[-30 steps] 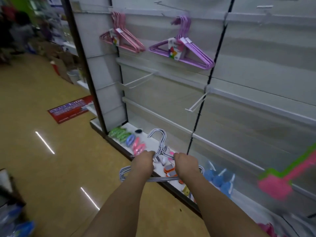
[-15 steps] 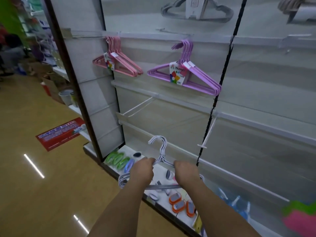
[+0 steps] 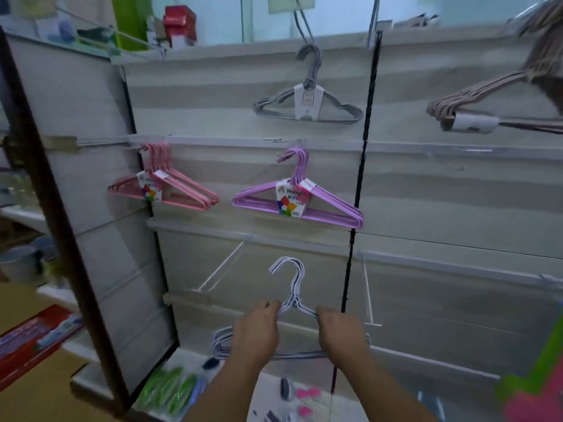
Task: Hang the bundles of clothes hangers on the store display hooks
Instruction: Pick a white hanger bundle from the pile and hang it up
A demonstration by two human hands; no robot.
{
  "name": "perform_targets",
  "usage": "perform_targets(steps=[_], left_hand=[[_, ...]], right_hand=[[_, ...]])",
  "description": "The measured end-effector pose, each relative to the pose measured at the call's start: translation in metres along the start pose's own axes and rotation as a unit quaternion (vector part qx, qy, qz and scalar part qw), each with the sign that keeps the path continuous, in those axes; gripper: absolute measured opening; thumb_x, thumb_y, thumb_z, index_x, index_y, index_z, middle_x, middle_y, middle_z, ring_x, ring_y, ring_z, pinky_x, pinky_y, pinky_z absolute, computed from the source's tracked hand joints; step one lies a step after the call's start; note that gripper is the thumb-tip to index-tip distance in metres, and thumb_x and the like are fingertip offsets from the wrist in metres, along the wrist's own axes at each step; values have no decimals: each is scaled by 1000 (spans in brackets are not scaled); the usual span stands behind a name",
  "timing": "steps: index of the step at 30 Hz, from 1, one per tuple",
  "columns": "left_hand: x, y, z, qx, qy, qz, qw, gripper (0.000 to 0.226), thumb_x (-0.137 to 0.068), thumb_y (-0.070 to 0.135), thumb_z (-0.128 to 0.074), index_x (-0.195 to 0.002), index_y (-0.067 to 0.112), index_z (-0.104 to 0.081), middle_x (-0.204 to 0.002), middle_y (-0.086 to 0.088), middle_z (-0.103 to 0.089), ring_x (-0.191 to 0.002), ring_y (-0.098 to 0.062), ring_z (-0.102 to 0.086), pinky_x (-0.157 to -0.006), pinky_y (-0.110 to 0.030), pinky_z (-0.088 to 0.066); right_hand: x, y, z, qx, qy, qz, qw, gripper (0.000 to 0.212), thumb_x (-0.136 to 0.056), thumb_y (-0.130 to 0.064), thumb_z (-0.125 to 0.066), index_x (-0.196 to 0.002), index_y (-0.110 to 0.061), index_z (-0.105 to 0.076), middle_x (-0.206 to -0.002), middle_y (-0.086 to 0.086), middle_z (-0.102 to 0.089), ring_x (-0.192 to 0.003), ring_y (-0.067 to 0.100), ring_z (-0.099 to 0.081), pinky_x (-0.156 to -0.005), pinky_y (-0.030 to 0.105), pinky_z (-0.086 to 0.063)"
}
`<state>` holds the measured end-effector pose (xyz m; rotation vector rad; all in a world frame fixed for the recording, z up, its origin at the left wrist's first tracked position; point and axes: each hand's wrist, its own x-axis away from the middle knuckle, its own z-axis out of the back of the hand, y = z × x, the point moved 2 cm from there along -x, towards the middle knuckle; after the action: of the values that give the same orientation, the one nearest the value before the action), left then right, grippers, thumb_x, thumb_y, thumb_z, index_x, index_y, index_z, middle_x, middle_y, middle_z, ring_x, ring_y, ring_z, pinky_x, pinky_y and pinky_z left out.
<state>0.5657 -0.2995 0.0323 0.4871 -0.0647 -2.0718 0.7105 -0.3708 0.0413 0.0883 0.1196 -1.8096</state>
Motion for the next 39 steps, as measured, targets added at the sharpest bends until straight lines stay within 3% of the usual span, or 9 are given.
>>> perform_targets(steps=[5,11,15,17,21,25,29,32,39], left_hand=[[-32,-14,42,28,74,-48,996,36,-99,24,-34,-133,32,-43,-118,3,-52,-106,-22,-54,-78,-36,-43],[-61,-1,118,58,188,-158,968,49,-98,25,-36,-146,24,-31,-123,2,-50,-101,-18,-51,-76,-29,-36],[-86,9,159,36,309,-243,919,46,-82,20,-38,-120,14,-63,-99,-1,-65,-75,-20,-63,-53,-29,-44],[-103,13,175,29,342,-263,902,45,-80,21,-37,-113,14,-67,-93,-3,-67,-68,-20,-62,-49,-27,-43],[-134,23,218,23,384,-275,881,44,-75,9,-50,-116,12,-66,-92,-6,-67,-70,-24,-62,-58,-30,-47],[-169,31,255,6,410,-261,874,43,-79,8,-63,-120,19,-65,-96,-3,-70,-81,-25,-65,-82,-37,-47],[-200,36,282,15,385,-218,897,38,-99,23,-41,-136,26,-50,-123,1,-63,-114,-23,-55,-111,-44,-22],[-225,34,287,18,381,-194,904,40,-102,26,-33,-140,29,-44,-131,4,-57,-122,-20,-47,-115,-39,-13],[-282,31,288,39,338,-191,921,38,-103,28,-32,-136,37,-47,-131,8,-56,-124,-16,-45,-109,-34,-17]], right_hand=[[-23,-18,52,12,83,-61,995,22,-97,-11,-36,-111,-15,-51,-106,7,-64,-94,28,-63,-64,30,-34],[-38,-20,123,1,200,-140,970,18,-98,-19,-36,-109,-23,-50,-112,2,-63,-100,29,-62,-74,34,-45],[-41,-17,166,21,293,-158,943,20,-99,-19,-38,-110,-21,-55,-107,3,-65,-93,32,-64,-63,30,-33],[-44,-18,189,27,338,-156,928,21,-100,-22,-38,-109,-19,-56,-101,7,-66,-88,34,-63,-61,29,-30],[-68,-16,228,3,395,-156,905,23,-102,-26,-36,-107,-15,-56,-96,13,-66,-84,38,-61,-60,31,-30],[-98,-12,264,-5,453,-154,878,22,-101,-25,-40,-101,-12,-57,-92,15,-65,-81,39,-61,-59,32,-29],[-124,-6,293,-17,491,-160,856,21,-99,-21,-43,-95,-9,-59,-87,16,-66,-70,35,-53,-57,30,-25],[-144,1,305,-15,490,-178,853,21,-100,-21,-41,-96,-10,-59,-87,15,-66,-66,29,-41,-58,29,-27],[-188,12,315,-8,452,-209,867,21,-99,-20,-39,-97,-14,-59,-88,14,-65,-68,29,-42,-60,30,-31]])
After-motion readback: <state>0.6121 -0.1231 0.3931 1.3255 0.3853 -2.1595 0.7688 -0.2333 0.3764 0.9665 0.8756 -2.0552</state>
